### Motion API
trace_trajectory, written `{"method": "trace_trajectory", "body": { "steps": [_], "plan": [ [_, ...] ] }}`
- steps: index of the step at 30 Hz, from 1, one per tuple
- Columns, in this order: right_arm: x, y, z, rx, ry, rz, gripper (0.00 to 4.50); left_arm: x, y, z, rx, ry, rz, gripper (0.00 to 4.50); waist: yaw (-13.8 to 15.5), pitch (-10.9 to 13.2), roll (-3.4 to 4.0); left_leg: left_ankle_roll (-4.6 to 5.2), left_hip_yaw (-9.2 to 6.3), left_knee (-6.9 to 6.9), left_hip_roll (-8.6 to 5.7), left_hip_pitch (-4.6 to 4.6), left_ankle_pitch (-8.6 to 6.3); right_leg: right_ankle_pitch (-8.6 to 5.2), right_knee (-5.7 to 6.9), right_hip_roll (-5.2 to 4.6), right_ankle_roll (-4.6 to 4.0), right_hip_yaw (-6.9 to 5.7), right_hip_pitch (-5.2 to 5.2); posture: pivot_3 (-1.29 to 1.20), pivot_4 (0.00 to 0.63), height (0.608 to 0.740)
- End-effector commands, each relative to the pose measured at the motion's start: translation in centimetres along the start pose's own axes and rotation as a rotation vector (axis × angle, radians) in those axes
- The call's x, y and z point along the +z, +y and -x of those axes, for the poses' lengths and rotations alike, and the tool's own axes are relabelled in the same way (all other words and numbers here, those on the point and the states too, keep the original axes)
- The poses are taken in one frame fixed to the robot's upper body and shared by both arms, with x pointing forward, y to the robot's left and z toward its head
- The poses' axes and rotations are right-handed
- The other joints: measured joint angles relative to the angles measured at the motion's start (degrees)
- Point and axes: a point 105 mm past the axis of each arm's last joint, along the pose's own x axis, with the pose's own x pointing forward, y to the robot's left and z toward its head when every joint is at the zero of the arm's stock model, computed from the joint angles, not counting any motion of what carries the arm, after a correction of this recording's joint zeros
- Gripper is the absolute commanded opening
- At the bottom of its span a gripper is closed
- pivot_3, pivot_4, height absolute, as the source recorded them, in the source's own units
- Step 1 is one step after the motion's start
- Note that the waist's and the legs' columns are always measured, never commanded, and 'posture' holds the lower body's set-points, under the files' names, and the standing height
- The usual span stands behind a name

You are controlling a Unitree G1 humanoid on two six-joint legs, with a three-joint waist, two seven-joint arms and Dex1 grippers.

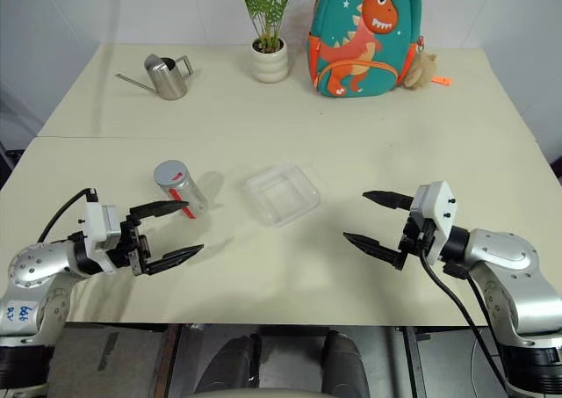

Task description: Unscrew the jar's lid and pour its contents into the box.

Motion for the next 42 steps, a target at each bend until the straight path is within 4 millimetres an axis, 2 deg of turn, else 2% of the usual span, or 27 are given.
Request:
{"method": "trace_trajectory", "body": {
  "steps": [1, 7, 13, 17, 25, 29, 33, 42],
  "plan": [
    [1.0, -0.1, -0.8, 0.021, -0.045, 0.023, 4.5, 1.0, -0.2, 0.2, 0.031, -0.02, -0.058, 4.48, 0.0, 0.0, 0.0, -0.01, 0.05, 0.01, 0.06, 0.01, -0.01, 0.01, -0.02, 0.04, -0.02, 0.01, -0.01, 0.0, 0.15, 0.74],
    [1.5, -0.1, -2.5, 0.096, -0.068, 0.032, 4.5, -0.3, -1.8, 1.0, 0.118, 0.011, -0.047, 4.48, -0.1, 0.0, 0.0, -0.15, 0.23, 0.07, 0.5, 0.04, -0.16, 0.11, -0.17, 0.62, -0.18, 0.38, -0.08, 0.0, 0.15, 0.74],
    [3.5, -0.3, -4.8, 0.164, -0.13, 0.044, 4.5, -1.7, -1.7, 3.3, 0.503, 0.058, -0.042, 4.48, -0.1, 0.0, 0.0, -0.12, 0.54, 0.17, 0.64, 0.12, -0.3, 0.14, -0.1, 0.74, -0.24, 0.63, -0.2, 0.0, 0.15, 0.74],
    [4.9, 0.1, -6.2, 0.194, -0.166, 0.031, 4.5, -1.9, -1.6, 3.5, 0.792, 0.049, -0.066, 4.48, 0.2, 0.0, 0.0, -0.01, 0.64, 0.55, 0.66, 0.07, -0.54, 0.17, -0.09, 0.76, -0.2, 0.72, -0.18, 0.0, 0.15, 0.74],
    [5.4, 1.5, -7.9, 0.221, -0.141, 0.041, 4.5, -2.8, 0.1, -1.0, 1.035, 0.014, -0.017, 4.48, 1.1, 0.0, -0.03, 0.06, 0.73, 1.0, 0.65, -0.09, -0.64, 0.35, -0.17, 0.78, -0.17, 0.78, -0.15, 0.0, 0.15, 0.74],
    [6.1, 1.9, -8.2, 0.233, -0.159, 0.048, 4.5, -2.9, 1.7, -1.1, 1.13, 0.008, 0.0, 4.48, 0.6, 0.0, -0.01, 0.08, 0.76, 0.97, 0.69, -0.06, -0.64, 0.34, -0.15, 0.8, -0.2, 0.78, -0.18, 0.0, 0.15, 0.74],
    [6.6, 2.2, -8.5, 0.231, -0.184, 0.04, 4.5, -2.8, 3.1, -1.4, 1.16, 0.005, -0.007, 4.48, 0.3, 0.0, 0.0, 0.11, 0.76, 0.97, 0.69, -0.07, -0.67, 0.35, -0.12, 0.8, -0.19, 0.78, -0.2, 0.0, 0.15, 0.74],
    [7.0, 2.7, -8.3, 0.213, -0.2, 0.033, 4.5, -2.4, 5.2, -4.0, 1.102, -0.046, -0.008, 4.48, 0.2, 0.0, -0.01, 0.11, 0.76, 0.96, 0.68, -0.09, -0.69, 0.38, -0.11, 0.8, -0.15, 0.78, -0.21, 0.0, 0.15, 0.74]
  ]
}}
